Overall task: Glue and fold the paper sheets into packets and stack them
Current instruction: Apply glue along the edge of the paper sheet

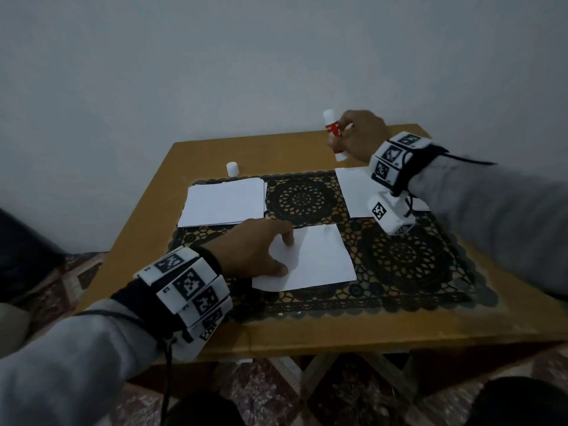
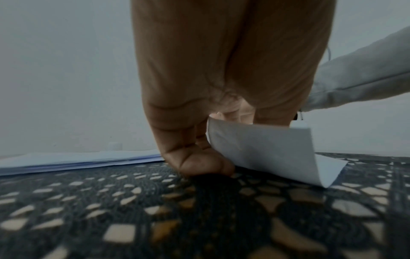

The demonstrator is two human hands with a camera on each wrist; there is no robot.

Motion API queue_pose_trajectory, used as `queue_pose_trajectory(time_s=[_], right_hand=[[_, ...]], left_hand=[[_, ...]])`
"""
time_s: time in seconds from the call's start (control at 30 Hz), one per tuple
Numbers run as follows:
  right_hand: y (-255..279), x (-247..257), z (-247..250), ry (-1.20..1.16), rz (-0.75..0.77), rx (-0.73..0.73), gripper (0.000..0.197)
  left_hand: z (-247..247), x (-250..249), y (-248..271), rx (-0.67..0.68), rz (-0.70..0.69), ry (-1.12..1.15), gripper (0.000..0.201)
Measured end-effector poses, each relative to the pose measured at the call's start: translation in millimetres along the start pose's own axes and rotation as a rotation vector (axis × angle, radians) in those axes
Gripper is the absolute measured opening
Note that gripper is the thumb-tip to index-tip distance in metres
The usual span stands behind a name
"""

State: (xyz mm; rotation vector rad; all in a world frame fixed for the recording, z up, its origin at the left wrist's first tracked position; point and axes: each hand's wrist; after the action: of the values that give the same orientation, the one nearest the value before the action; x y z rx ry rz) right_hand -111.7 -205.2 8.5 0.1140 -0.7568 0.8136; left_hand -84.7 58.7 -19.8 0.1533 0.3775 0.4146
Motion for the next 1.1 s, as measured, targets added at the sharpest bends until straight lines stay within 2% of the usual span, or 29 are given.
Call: queue_pose_trajectory(time_s=[0.13, 0.23, 0.5, 0.6, 0.7, 0.83, 0.97, 1.1], right_hand=[[-28, 1, -17, 0.17, -0.041, 0.053, 0.034], [-37, -1, -30, 0.222, -0.043, 0.124, 0.024], [-39, -1, -30, 0.227, -0.078, 0.2, 0.033], [-35, 2, -12, 0.313, -0.043, 0.151, 0.052], [-22, -4, 24, 0.391, -0.009, 0.154, 0.043], [11, -35, 66, 0.607, 0.038, 0.237, 0.03], [45, -70, 89, 0.735, 0.042, 0.345, 0.036], [65, -93, 95, 0.8, 0.074, 0.47, 0.045]], left_hand=[[-1, 3, -3, 0.007, -0.007, -0.017, 0.044], [0, 4, -4, 0.018, -0.007, -0.012, 0.044], [0, 6, -6, 0.022, -0.004, 0.014, 0.043], [0, 6, -4, 0.016, -0.011, 0.017, 0.042], [-1, 5, -3, 0.01, -0.008, 0.022, 0.043], [2, 3, -1, 0.026, 0.001, 0.022, 0.044], [4, 1, -1, -0.003, 0.018, 0.044, 0.039], [5, -4, -1, 0.034, 0.049, 0.029, 0.042]])
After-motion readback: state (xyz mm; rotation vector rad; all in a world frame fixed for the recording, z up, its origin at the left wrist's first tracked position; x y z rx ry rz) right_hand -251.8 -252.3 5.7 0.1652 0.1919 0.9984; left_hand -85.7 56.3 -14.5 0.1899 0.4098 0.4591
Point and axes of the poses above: each hand's wrist, its own y-axis away from the middle knuckle, its own z-axis out of the back of the hand, x = y × z, and after that the axes turned 3 degrees about -z, right-handed
